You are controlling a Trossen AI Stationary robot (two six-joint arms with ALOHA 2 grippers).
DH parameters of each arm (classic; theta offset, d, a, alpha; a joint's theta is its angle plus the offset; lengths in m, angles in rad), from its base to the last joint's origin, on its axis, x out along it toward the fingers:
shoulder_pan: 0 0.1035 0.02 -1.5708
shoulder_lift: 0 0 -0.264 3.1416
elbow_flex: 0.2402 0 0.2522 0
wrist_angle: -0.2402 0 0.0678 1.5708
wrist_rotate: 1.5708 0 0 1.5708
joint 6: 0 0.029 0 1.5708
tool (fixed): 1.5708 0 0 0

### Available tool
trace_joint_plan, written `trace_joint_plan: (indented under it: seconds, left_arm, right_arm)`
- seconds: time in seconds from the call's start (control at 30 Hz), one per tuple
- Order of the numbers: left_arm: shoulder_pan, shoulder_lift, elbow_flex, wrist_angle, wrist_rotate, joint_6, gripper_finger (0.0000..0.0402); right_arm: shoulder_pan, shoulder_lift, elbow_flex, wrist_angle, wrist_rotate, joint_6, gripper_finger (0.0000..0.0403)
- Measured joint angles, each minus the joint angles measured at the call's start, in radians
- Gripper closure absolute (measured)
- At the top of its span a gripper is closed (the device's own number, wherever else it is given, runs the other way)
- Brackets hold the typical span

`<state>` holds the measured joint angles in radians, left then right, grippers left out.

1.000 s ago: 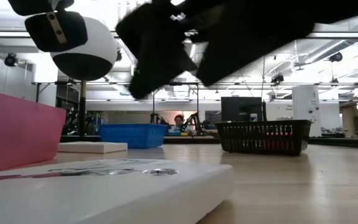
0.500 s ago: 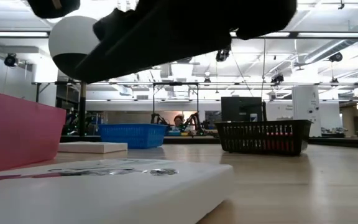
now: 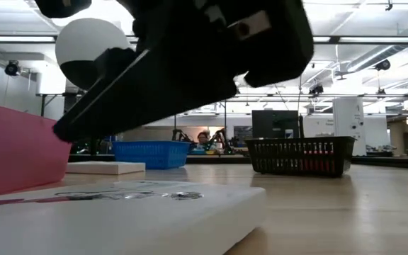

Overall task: Pick and place items into bin
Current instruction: Put the bottom white card reader box into the blue bin

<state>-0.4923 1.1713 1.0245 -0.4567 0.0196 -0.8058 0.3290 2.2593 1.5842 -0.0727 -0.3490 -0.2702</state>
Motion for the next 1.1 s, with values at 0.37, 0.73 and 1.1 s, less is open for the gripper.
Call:
trace_joint_plan:
  seconds: [0.37,0.73,1.1]
  left_arm:
    - [0.000,0.002,-0.001,0.001,0.001,0.000,0.0402]
    - [0.000,0.014,-0.001,0.002,0.002,0.000,0.0402]
    - [0.000,0.050,-0.017,-0.004,0.004,0.006,0.0402]
  right_arm:
    - [-0.010,0.018,0.025,-0.030,0.008,-0.051,0.0184]
    - [-0.049,-0.036,0.023,-0.334,-0.023,0.204,0.0184]
    - [0.069,-0.282,-0.092,-0.467,0.180,0.385,0.0187]
